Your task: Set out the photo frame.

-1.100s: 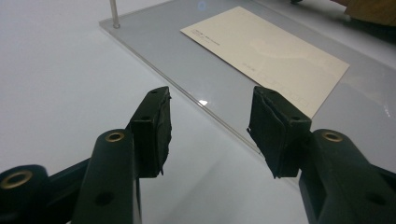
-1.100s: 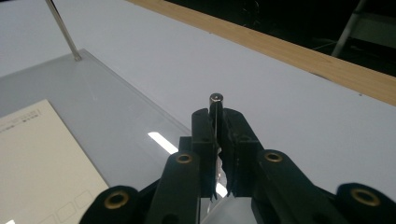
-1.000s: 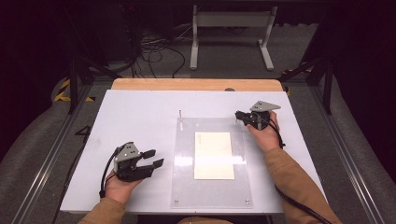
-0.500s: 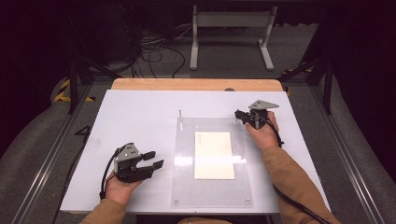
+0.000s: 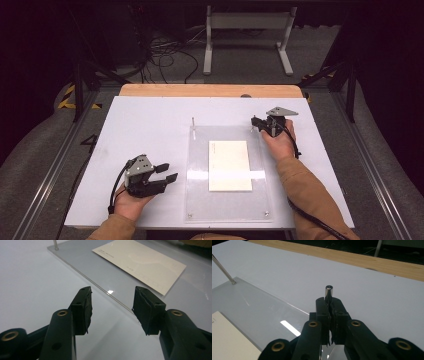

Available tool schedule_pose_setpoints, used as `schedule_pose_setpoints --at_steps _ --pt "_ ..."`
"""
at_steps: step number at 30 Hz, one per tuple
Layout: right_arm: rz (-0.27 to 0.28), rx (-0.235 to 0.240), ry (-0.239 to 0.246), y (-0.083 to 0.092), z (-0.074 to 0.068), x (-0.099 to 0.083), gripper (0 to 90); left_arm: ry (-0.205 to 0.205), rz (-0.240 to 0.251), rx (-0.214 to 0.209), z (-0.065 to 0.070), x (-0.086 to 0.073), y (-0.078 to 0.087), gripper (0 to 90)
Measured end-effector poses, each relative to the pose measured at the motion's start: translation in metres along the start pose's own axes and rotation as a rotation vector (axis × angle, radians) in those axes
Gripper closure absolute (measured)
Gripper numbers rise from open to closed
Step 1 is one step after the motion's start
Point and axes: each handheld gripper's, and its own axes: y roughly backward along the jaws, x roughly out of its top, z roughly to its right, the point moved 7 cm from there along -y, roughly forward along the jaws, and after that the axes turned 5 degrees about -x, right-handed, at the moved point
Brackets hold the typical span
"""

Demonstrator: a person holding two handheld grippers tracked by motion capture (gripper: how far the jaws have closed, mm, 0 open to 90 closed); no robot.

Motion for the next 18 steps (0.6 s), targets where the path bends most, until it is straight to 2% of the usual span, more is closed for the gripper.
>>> schedule_pose_setpoints --at_steps 4,7,8,10,11,12,14,15,18 --pt "0.0 0.019 -0.021 -0.002 0.003 0.001 86.0 -0.02 -0.01 -0.006 0.002 0.0 -0.001 49.2" --pt "-0.001 0.032 -0.042 -0.004 0.004 0.001 86.0 -0.028 -0.017 0.002 0.001 -0.001 -0.001 46.3" --pt "-0.003 0.035 -0.049 -0.004 0.005 0.002 86.0 -0.032 -0.013 -0.008 0.001 -0.001 -0.001 43.7" --pt "-0.008 0.042 -0.068 -0.005 0.005 0.002 86.0 -0.059 -0.012 -0.018 0.003 -0.001 0.001 38.1" --pt "-0.008 0.042 -0.069 -0.006 0.006 0.003 86.0 -0.087 -0.006 -0.022 0.005 0.0 0.003 35.5" --pt "-0.008 0.042 -0.069 -0.006 0.006 0.003 86.0 -0.087 -0.006 -0.022 0.005 0.0 0.003 33.2" --pt "-0.012 0.046 -0.087 -0.007 0.007 0.003 86.0 -0.113 0.009 -0.025 0.01 0.001 0.007 30.8" --pt "-0.012 0.048 -0.095 -0.008 0.007 0.003 86.0 -0.138 0.018 -0.02 0.013 0.002 0.008 27.9" --pt "-0.021 0.046 -0.107 -0.008 0.008 0.004 86.0 -0.19 0.005 -0.013 0.017 -0.001 0.007 24.0"
